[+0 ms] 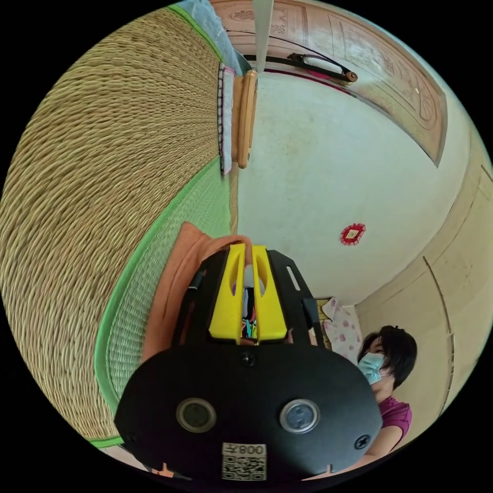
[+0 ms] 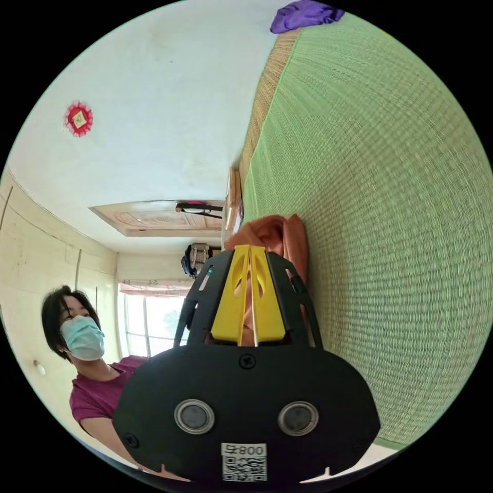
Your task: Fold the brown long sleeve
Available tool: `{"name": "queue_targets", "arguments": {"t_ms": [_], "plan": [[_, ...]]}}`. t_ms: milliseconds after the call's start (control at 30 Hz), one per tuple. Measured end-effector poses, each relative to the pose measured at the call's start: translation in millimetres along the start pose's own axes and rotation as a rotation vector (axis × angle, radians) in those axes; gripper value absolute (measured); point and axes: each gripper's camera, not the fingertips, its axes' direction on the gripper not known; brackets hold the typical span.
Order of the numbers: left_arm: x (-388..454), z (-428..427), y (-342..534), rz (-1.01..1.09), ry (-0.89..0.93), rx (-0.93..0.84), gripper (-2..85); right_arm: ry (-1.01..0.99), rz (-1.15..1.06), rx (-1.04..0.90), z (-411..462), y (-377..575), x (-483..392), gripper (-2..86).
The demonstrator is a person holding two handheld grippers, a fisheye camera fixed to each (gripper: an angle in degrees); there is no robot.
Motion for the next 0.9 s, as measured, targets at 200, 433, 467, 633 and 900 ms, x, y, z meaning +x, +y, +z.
{"name": "queue_targets", "arguments": {"t_ms": [200,433,467,633,900], "plan": [[-14,44,10,0.049,-0.037,-0.028,1.6,0.134,-0.124,-0.143,66,-10,-59,0.7],[27,129,36,0.350,-0.392,-0.179,7.7,0.520,-0.368,-0.141,136,-21,-153,5.3],[30,138,39,0.379,-0.436,-0.194,8.0,0.620,-0.396,-0.147,151,-18,-162,6.3],[23,237,59,0.570,-0.796,-0.388,9.2,0.850,-0.435,-0.210,209,-17,-171,8.0],[-2,329,87,0.718,-1.128,-0.502,3.2,0.922,-0.428,-0.264,255,-28,-181,4.2]]}}
